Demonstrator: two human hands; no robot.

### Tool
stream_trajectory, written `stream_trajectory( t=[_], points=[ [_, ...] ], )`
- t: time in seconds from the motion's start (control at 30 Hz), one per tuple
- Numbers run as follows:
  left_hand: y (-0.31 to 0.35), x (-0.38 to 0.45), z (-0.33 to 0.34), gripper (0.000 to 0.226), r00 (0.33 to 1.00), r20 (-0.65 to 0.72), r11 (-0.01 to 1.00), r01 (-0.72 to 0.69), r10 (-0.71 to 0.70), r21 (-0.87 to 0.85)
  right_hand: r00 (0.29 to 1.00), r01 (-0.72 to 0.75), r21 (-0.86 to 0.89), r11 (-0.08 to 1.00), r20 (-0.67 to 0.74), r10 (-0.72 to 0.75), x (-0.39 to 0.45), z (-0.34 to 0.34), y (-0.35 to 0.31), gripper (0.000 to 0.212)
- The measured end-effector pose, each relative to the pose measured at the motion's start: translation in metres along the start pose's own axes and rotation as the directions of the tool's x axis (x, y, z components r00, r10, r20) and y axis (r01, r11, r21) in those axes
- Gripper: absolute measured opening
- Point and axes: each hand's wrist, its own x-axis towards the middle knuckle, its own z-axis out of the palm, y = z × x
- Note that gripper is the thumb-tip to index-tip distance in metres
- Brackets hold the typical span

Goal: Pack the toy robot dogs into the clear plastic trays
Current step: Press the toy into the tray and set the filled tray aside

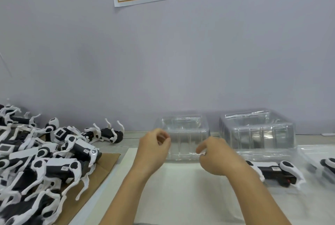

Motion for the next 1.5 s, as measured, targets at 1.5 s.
stream_trajectory(
  t=[1.5],
  points=[
    [0.072, 0.092, -0.016, 0.013, 0.965, 0.263, 0.958, -0.090, 0.015, 0.274, 0.963, -0.001, 0.998, -0.058, 0.016, 0.268, 0.026, 0.055, 0.005, 0.044]
  ],
)
